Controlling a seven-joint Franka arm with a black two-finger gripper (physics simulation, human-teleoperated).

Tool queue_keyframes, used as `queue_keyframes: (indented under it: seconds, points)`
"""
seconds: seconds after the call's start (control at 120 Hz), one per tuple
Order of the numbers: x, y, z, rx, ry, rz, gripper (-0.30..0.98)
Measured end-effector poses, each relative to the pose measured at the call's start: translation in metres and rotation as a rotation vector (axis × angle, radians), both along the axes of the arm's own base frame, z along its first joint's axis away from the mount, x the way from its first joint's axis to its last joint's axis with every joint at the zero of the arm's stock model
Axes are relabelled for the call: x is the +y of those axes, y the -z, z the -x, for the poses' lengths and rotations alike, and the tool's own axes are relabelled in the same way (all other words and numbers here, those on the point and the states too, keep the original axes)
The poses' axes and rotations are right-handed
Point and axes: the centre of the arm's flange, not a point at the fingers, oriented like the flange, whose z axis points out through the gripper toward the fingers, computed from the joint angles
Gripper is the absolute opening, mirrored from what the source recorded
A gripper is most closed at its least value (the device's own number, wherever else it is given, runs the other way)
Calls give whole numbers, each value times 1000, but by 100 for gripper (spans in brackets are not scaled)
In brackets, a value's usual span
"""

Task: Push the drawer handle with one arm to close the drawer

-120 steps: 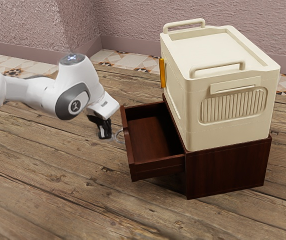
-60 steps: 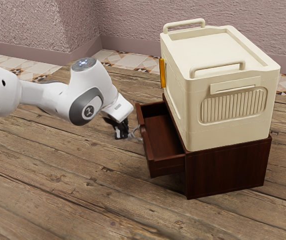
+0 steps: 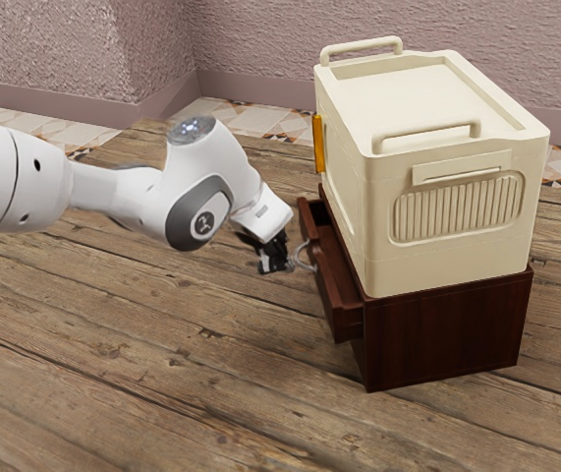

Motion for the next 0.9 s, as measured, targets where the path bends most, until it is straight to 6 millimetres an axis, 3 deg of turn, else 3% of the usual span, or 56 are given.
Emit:
queue_keyframes:
  seconds: [0.558,0.9]
  points:
    - [-32,4,-12,-32,38,37,-10]
    - [-41,8,-21,-47,49,49,-10]
